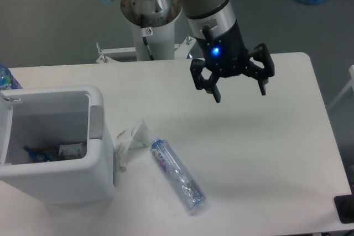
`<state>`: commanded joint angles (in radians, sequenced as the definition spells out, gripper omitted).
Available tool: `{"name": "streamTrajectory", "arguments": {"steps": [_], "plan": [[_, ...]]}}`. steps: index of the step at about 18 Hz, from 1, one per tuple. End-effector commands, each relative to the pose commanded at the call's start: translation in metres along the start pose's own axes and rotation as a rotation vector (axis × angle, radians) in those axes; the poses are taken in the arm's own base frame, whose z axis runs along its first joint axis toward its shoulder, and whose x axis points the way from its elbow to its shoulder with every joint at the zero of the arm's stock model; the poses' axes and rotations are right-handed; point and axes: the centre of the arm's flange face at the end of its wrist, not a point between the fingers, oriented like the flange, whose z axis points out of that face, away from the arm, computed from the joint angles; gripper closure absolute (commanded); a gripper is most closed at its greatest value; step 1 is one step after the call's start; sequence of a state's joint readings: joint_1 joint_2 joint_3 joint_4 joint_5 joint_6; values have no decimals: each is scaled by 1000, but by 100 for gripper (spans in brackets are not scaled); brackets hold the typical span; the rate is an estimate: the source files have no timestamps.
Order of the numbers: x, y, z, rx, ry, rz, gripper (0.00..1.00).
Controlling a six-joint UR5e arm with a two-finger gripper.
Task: Place the trash in the trash can
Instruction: 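Move the open gripper over the crumpled white tissue beside the bin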
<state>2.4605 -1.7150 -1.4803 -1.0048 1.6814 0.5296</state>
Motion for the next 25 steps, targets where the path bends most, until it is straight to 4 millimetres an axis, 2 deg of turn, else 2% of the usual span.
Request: {"name": "streamTrajectory", "arguments": {"steps": [4, 9, 11, 13, 17, 25], "plan": [[-4, 1, 3, 21, 38, -57, 0], [2, -4, 3, 63, 102, -158, 0], [6, -3, 4, 54, 110, -151, 0], [16, 2, 15, 34, 124, -91, 0], [43, 29, 30, -3, 165, 131, 0], [112, 88, 75, -93, 290, 472, 0]]}}
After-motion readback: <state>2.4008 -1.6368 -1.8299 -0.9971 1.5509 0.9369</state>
